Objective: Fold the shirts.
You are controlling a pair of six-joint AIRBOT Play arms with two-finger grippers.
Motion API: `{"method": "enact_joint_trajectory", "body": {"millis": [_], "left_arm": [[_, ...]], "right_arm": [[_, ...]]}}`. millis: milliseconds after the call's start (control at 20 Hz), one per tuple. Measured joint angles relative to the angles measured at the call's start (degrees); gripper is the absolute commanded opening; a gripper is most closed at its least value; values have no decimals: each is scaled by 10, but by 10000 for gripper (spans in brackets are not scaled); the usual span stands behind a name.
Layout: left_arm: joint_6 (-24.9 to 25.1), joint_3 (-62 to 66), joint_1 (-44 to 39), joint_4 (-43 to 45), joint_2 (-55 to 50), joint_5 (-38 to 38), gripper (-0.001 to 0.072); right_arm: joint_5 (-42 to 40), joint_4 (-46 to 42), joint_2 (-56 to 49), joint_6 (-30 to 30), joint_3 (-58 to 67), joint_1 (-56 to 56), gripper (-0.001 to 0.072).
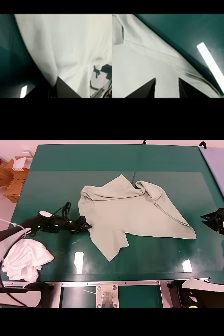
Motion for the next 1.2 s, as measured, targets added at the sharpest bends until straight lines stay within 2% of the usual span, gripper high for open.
{"method": "enact_joint_trajectory", "body": {"millis": [50,100,250,400,750,950,1050,1200], "left_arm": [[2,1,10,7,1,-12,28],[3,3,23,14,1,-28,28],[6,7,60,31,1,-70,28],[12,12,76,29,2,-96,28],[25,14,86,23,2,-114,29],[28,14,87,22,2,-116,28],[29,14,87,22,2,-120,29],[32,14,87,22,2,-125,29]], "right_arm": [[2,-11,8,7,-3,-7,524],[6,-32,16,17,-8,-12,539],[18,-115,29,60,-54,-21,539],[5,-125,34,67,-124,-21,537],[-49,-92,39,12,-219,0,535],[-69,-80,38,-11,-226,1,532],[-76,-79,37,-19,-216,-3,476],[-101,-89,36,-28,-184,-38,476]]}}
